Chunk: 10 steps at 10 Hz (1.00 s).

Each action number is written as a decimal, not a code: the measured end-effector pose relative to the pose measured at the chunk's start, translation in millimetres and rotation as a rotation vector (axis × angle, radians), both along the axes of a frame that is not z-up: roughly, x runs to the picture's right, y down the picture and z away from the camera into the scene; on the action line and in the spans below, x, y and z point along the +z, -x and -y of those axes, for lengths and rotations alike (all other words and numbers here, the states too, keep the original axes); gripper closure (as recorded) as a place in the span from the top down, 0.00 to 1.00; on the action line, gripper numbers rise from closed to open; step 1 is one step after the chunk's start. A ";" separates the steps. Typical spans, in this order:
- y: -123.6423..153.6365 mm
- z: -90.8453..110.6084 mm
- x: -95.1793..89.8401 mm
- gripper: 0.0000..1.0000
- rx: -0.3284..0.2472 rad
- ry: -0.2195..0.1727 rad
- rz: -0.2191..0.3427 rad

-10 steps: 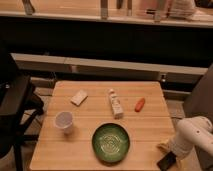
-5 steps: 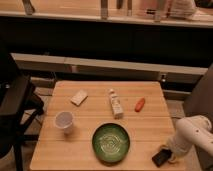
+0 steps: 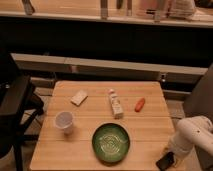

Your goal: Place the eraser on the white sponge

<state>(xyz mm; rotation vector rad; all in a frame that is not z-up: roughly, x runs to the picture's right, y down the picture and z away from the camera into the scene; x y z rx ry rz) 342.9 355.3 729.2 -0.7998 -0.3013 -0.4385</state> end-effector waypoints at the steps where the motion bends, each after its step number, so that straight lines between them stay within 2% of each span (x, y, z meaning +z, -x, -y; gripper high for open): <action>1: 0.8 3.8 -3.4 0.00 -0.001 -0.004 0.002; 4: 7.1 27.4 -14.0 0.00 -0.008 -0.018 0.007; 8: 10.7 27.8 -15.5 0.00 -0.022 -0.029 0.020; 10: 9.9 34.5 -28.1 0.00 -0.025 -0.038 0.022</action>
